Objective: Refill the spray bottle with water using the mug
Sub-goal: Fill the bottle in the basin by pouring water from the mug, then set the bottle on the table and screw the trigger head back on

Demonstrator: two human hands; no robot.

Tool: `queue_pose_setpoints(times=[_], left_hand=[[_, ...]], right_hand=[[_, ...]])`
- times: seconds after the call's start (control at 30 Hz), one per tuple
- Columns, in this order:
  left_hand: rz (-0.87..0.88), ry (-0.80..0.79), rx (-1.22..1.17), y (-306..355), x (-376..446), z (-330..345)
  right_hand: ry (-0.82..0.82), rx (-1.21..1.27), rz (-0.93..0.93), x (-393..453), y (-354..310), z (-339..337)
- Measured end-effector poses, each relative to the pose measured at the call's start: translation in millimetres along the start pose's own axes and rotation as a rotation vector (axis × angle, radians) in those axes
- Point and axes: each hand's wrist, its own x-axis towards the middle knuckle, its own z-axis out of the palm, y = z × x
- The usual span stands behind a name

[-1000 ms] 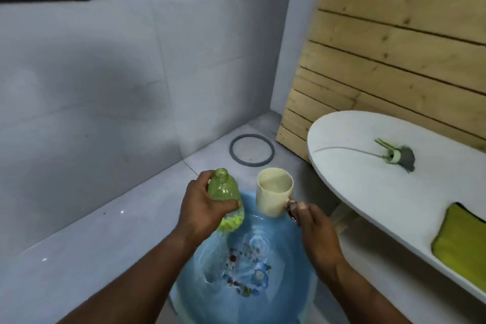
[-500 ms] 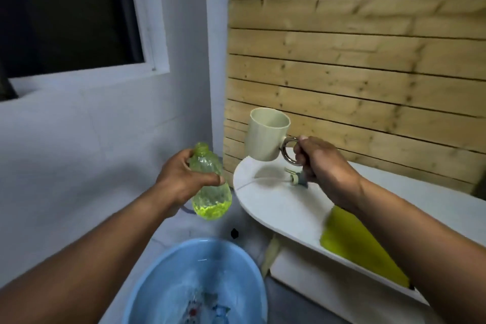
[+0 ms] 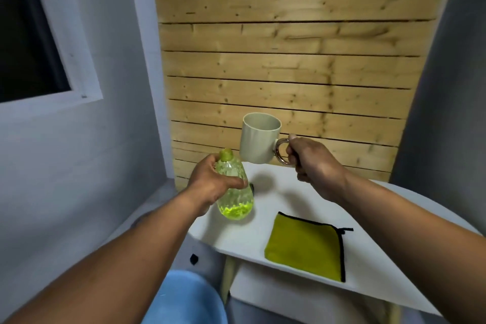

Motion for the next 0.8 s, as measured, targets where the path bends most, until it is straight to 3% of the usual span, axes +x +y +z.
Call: queue_pose_setpoints(times=[0.43, 0.8], left_hand=[[-0.003, -0.137, 0.131, -25, 21, 66], [-0.001, -0.180, 0.138, -39, 32, 63]], right_hand=[[0.173, -0.091, 0.139, 10, 54, -93], [0.030, -0.212, 0.303, 27, 136, -142]])
